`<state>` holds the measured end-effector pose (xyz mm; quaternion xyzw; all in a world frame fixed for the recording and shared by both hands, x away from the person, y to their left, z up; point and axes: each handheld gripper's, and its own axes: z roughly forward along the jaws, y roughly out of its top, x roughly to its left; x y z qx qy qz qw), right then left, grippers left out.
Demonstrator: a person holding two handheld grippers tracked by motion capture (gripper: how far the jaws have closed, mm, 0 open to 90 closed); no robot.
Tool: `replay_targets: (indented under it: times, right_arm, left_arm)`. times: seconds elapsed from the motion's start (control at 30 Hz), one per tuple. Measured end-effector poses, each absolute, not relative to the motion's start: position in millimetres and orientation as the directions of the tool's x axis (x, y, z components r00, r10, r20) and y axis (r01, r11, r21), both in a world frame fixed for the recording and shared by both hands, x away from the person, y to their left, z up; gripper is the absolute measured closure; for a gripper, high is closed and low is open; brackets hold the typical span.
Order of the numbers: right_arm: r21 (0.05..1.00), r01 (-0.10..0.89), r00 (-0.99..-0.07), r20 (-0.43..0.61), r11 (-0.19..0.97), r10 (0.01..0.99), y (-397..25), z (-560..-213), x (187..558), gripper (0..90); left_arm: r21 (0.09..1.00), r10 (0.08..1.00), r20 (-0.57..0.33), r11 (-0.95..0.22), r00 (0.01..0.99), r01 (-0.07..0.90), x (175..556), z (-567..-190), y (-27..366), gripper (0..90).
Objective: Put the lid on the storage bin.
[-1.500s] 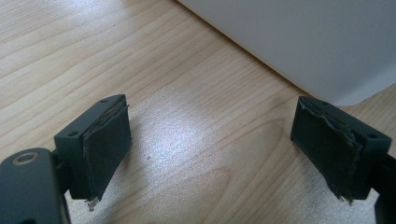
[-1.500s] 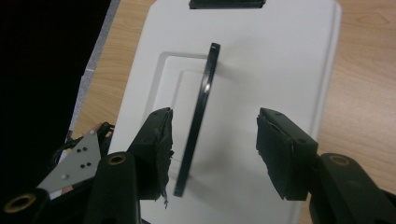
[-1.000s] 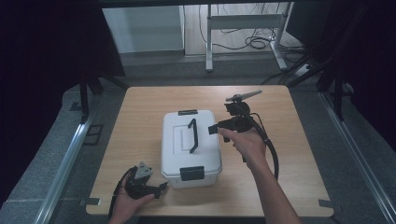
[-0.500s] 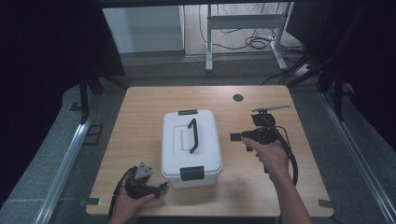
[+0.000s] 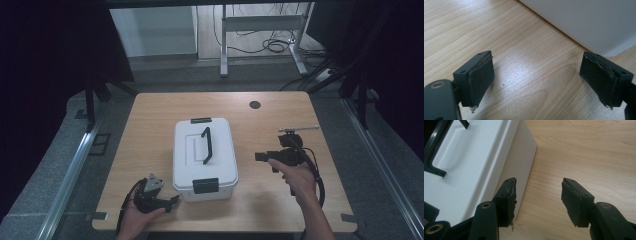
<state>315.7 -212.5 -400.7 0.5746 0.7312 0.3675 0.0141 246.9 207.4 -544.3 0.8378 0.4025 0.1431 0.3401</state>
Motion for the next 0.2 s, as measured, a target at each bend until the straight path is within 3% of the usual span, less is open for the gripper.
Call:
replay_targets:
  times: [0.2]
  right_arm:
    - [0.561,0.824,-0.356,0.396,0.084,0.847,-208.4,-401.5,316.0,44.8]
  left_arm:
    - [0.685,0.772,-0.034,-0.445,0.635,0.577,246.9,-544.3,207.4,12.1]
